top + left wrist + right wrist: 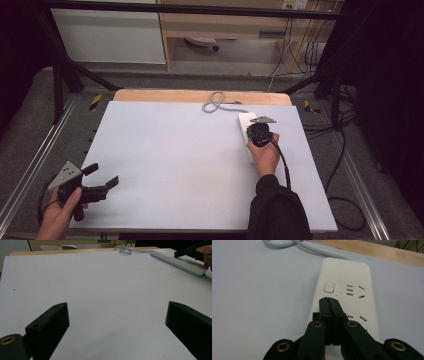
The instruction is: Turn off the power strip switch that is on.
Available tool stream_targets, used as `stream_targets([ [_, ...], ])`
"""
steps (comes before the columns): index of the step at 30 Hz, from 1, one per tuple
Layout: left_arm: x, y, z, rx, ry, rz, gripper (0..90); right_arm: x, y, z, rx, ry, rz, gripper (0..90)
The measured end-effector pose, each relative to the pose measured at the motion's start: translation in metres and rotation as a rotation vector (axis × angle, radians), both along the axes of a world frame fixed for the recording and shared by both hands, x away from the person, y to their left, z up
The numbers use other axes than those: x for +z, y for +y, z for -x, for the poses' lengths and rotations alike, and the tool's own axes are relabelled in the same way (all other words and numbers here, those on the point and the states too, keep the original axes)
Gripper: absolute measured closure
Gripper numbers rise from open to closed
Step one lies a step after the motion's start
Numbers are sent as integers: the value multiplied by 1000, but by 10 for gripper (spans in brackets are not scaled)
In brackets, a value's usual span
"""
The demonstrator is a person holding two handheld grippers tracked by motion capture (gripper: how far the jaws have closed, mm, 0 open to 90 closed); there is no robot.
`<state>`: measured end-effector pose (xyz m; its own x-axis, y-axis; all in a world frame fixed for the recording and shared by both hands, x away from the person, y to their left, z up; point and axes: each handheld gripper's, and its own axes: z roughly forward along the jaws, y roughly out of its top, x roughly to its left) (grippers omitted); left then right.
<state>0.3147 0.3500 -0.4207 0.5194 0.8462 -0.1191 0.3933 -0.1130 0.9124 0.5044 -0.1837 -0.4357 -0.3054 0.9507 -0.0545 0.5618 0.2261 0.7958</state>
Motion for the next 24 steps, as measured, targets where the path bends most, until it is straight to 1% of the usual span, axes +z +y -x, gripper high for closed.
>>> stream_targets([
  [7,0,1,0,-3,-2,0,50,1,1,0,-3,5,4,900],
  [15,0,1,0,0,-1,0,50,0,0,0,-2,3,-4,900],
  [17,0,1,0,0,0,0,50,1,-1,0,-3,7,-11,900],
  [20,0,1,0,-3,-1,1,50,0,-3,-1,-9,11,-45,900],
  [24,0,1,0,0,-2,2,50,0,-4,-1,-14,14,-54,900],
])
